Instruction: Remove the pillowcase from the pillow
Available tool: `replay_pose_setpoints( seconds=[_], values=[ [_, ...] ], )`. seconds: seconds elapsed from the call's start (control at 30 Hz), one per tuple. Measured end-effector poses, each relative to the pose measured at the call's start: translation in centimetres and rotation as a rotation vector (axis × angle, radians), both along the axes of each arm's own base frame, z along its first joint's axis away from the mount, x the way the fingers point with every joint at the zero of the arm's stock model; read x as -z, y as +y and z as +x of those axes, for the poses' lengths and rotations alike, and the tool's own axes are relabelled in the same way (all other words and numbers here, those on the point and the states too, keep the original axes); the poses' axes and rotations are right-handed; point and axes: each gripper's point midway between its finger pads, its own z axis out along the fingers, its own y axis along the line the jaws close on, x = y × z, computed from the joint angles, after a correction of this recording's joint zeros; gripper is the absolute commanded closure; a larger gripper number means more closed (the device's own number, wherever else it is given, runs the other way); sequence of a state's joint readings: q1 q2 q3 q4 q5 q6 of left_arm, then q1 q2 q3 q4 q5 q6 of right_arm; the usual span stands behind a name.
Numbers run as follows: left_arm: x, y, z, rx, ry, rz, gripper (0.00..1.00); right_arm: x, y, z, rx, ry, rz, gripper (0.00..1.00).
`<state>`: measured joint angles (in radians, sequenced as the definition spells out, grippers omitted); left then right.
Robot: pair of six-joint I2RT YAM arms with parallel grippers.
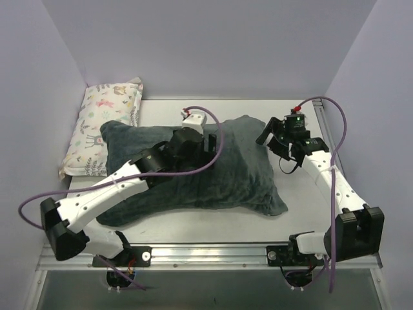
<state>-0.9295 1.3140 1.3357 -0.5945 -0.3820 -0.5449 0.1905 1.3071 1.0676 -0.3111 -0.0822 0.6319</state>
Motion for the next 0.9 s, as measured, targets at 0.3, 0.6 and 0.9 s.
replay_pose_setpoints(
  seconds=[0.3, 0.6, 0.9],
  values=[
    [1.7, -5.7, 1.6, 0.024, -0.031, 0.022, 0.11, -1.4, 2.0, 1.5, -0.037, -0.055, 0.146, 0.42],
    [1.0, -7.3, 1.7, 0.039, -0.063, -0.025, 0.1, -0.7, 0.4, 2.7, -0.007, -0.07, 0.172, 0.27],
    [1.5, -9.3, 1.6, 0.065, -0.071, -0.036, 0.09, 2.9, 1.4, 4.4, -0.041, -0.014, 0.239, 0.38]
  ],
)
